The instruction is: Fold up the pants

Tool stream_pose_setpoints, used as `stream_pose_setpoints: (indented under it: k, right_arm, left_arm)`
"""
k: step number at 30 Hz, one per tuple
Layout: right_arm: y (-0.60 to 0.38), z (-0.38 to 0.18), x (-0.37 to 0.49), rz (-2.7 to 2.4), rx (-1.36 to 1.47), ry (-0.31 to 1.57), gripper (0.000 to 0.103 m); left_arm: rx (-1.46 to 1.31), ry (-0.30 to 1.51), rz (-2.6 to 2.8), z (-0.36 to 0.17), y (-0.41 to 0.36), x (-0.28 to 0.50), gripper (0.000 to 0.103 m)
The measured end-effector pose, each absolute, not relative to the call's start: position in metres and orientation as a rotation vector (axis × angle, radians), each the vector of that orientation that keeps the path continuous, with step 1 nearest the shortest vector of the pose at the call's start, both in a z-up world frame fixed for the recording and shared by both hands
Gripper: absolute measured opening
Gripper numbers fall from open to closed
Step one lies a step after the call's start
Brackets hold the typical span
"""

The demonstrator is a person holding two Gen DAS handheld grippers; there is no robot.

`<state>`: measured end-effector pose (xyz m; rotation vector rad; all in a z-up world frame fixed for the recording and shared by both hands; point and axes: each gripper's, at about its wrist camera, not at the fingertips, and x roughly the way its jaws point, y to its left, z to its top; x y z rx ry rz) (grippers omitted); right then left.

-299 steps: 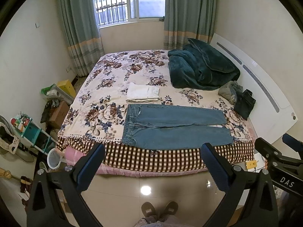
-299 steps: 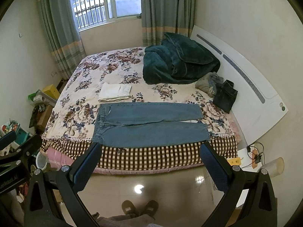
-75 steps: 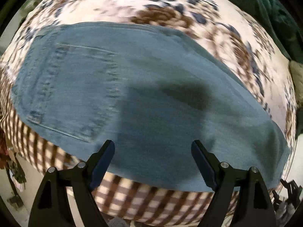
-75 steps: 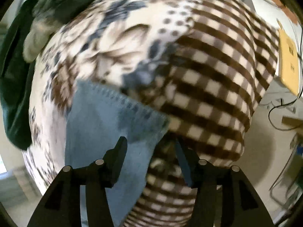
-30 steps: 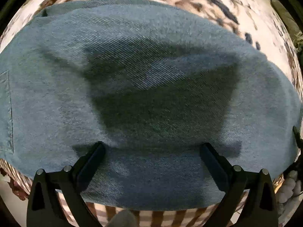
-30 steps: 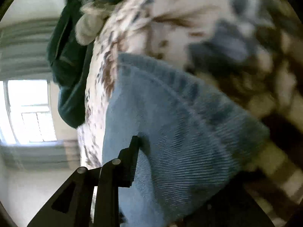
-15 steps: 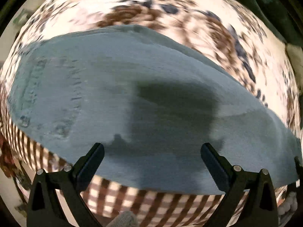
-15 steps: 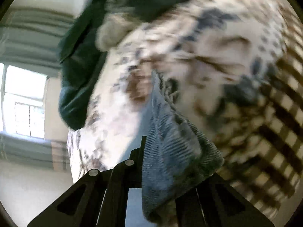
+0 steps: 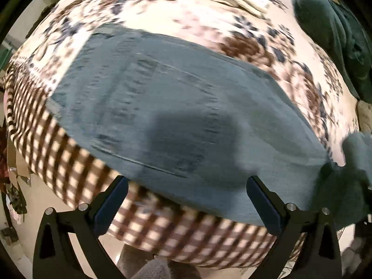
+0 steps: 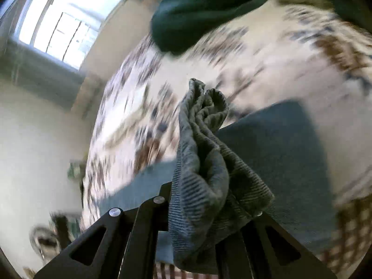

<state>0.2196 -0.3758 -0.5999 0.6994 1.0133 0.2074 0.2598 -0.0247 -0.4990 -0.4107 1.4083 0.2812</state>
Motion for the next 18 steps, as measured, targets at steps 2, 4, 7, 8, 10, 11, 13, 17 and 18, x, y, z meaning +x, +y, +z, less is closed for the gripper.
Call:
stream_pose_setpoints:
  k: [2, 4, 7, 8, 10, 11, 13, 17, 18]
  right_arm:
    - [-0.332, -0.622, 0.223, 0.256, 0.631, 1.065, 0.006]
    - [-0.290, -0.646, 0.219, 0.295, 0.558, 1.119, 0.007]
    - [-0.242, -0.675, 0.216, 0.298, 0.429, 1.189, 0.007]
    - [-0.235, -0.684, 0.218, 0.283, 0.404, 1.213, 0.009]
    - [-0.222, -0.693, 0.223, 0.280, 0.363, 1.280, 0.021]
    - [-0.217, -0.693, 0.224, 0.285, 0.343, 1.306, 0.030]
    - [-0.211, -0.687, 0.225, 0.394, 0.392, 1.370, 0.084]
    - [-0.235, -0.664, 0.208, 0.462, 0.516, 1.358, 0.097]
    - [-0.249, -0.662, 0.203, 0.424, 0.535, 1.365, 0.097]
  left_arm:
    - [-0.417, 1.410, 0.305, -0.501, -0.002, 0.256, 0.103]
    - [-0.429, 1.409, 0.317, -0.504, 0.013, 0.252, 0.103]
    - [-0.444, 1.404, 0.334, -0.507, 0.034, 0.248, 0.103]
    - [-0.447, 1.400, 0.339, -0.508, 0.041, 0.249, 0.103]
    - [-0.448, 1.392, 0.338, -0.507, 0.047, 0.249, 0.103]
    - [-0.446, 1.387, 0.338, -0.507, 0.050, 0.251, 0.103]
    - [-0.456, 1.375, 0.326, -0.502, 0.052, 0.255, 0.103]
    - [-0.487, 1.338, 0.266, -0.486, 0.044, 0.273, 0.103]
    - [-0.483, 1.332, 0.253, -0.483, 0.041, 0.278, 0.103]
